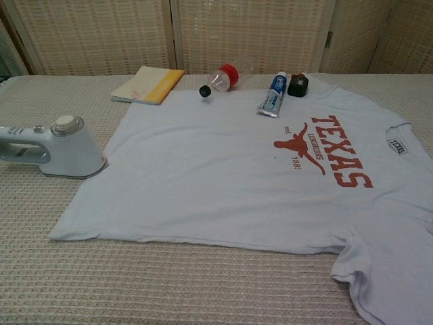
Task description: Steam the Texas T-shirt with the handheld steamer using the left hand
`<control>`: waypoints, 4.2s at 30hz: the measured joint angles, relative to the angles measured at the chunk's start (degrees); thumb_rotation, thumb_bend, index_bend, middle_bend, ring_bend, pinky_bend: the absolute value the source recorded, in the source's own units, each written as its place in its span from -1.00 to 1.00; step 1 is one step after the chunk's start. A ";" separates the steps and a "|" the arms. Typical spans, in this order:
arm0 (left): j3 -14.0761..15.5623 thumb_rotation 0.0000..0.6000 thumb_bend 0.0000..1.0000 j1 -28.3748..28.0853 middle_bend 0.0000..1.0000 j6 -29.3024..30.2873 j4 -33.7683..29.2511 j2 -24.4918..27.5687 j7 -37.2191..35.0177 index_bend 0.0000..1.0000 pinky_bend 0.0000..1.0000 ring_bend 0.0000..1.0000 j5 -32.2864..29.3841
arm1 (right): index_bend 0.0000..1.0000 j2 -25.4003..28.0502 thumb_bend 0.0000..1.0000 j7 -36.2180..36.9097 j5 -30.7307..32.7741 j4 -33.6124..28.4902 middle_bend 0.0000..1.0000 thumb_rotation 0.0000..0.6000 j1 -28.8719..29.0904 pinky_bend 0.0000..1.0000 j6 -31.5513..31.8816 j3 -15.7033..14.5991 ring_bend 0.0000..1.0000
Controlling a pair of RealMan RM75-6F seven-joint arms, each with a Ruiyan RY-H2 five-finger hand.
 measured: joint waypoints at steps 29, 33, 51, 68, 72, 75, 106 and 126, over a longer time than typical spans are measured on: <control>-9.09 1.00 -0.55 -20.82 -0.59 -23.18 8.58 -9.06 9.81 -0.64 -0.53 -0.71 -9.86 | -1.00 4.52 -0.76 -1.51 0.55 -2.49 -0.98 1.00 -1.34 -1.00 4.66 2.44 -1.00; -10.10 1.00 -0.46 -23.41 -0.49 -25.45 13.10 -12.22 12.68 -0.54 -0.52 -0.65 -13.36 | -1.00 4.55 -0.76 -1.40 0.79 -2.33 -0.98 1.00 -1.39 -1.00 4.50 2.50 -1.00; -9.56 1.00 -0.32 -26.94 -0.19 -28.32 26.59 -18.72 14.69 -0.19 -0.40 -0.41 -19.67 | -1.00 4.00 -0.76 -1.80 1.36 -2.34 -0.98 1.00 -1.21 -1.00 3.24 2.51 -1.00; -9.44 1.00 -0.32 -29.91 0.77 -30.89 41.39 -26.85 4.90 0.57 0.35 0.47 -18.27 | -1.00 2.93 -0.76 -1.26 2.27 -2.00 -0.98 1.00 0.44 -1.00 -3.34 1.06 -1.00; -9.06 1.00 -0.31 -30.48 0.95 -31.10 45.75 -28.47 -0.35 0.72 0.45 0.63 -16.29 | -1.00 2.29 -0.76 -1.47 2.14 -2.20 -0.98 1.00 2.34 -1.00 -7.59 0.32 -1.00; -8.83 1.00 -0.28 -30.59 1.00 -30.57 47.37 -29.08 -4.62 0.79 0.48 0.71 -14.77 | -1.00 1.97 -0.73 -1.44 2.13 -2.44 -0.98 1.00 3.97 -1.00 -10.93 -0.14 -1.00; -6.37 1.00 -0.26 -35.64 1.00 -19.71 27.78 -26.19 -8.36 0.82 0.49 0.74 0.54 | -1.00 -10.63 0.92 4.61 -1.58 4.80 -0.99 -0.33 25.72 -1.00 -37.80 -2.49 -1.00; -6.72 1.00 -0.25 -39.60 1.00 -23.92 38.91 -37.78 -3.97 0.82 0.50 0.74 -1.88 | -1.00 -16.48 0.92 0.51 -1.00 11.87 -0.98 -0.32 25.33 -1.00 -34.81 -5.62 -1.00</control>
